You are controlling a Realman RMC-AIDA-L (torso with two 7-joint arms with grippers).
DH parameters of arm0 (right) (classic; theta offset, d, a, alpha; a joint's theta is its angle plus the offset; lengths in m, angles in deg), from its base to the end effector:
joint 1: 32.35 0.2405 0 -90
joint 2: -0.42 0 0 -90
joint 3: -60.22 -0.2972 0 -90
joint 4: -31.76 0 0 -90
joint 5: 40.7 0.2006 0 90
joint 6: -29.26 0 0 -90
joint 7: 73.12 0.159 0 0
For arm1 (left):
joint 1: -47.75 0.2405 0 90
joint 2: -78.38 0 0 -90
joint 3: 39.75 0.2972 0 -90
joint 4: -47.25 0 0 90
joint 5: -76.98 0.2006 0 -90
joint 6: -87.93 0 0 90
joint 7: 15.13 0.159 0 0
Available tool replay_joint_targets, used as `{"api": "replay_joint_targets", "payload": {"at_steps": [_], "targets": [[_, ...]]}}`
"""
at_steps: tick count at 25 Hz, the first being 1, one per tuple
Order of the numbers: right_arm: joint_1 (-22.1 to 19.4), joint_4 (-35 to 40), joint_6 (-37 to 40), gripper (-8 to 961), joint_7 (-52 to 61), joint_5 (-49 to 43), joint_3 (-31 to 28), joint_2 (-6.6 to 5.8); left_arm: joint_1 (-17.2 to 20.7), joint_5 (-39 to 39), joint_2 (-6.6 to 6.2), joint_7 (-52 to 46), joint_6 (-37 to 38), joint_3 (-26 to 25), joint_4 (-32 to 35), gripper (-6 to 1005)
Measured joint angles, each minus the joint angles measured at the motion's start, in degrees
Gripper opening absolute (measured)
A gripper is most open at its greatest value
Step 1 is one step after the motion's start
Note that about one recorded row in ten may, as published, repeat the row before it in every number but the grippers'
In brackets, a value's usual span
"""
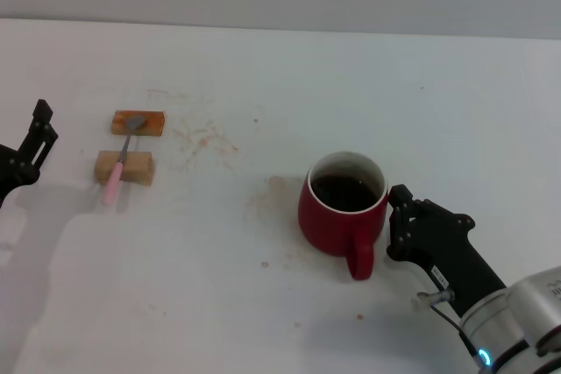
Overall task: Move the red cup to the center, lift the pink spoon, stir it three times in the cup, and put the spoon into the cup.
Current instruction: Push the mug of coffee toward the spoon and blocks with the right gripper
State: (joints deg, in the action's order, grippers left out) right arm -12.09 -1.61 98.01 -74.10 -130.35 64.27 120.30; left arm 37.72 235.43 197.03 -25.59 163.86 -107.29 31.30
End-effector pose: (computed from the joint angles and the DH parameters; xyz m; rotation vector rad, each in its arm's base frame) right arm 0.2991 0.2573 -0.1465 -1.8719 0.8374 0.8088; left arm -0.3730 0.2791 -0.0157 -1.5723 -0.4721 -0.7627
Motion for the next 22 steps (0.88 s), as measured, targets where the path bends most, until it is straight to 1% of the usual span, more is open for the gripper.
{"api": "replay_joint_targets", "payload": {"at_steps": [5,16,22], "targets": [[0.37,0.12,0.05,0,0.09,0.0,-0.24,0.0,0.01,-0.06,0.0,0.0,-0.07,-0.15,-0.04,750],[-2.34,-1.2,0.32,1,0.12,-0.08,1.57,0.0,-0.25,-0.08,0.0,0.0,-0.35,-0.5,-0.17,744],[-2.04,-1.56,0.29,1,0.14,-0.09,1.75,0.0,-0.26,-0.08,0.0,0.0,-0.33,-0.49,-0.23,742]]}}
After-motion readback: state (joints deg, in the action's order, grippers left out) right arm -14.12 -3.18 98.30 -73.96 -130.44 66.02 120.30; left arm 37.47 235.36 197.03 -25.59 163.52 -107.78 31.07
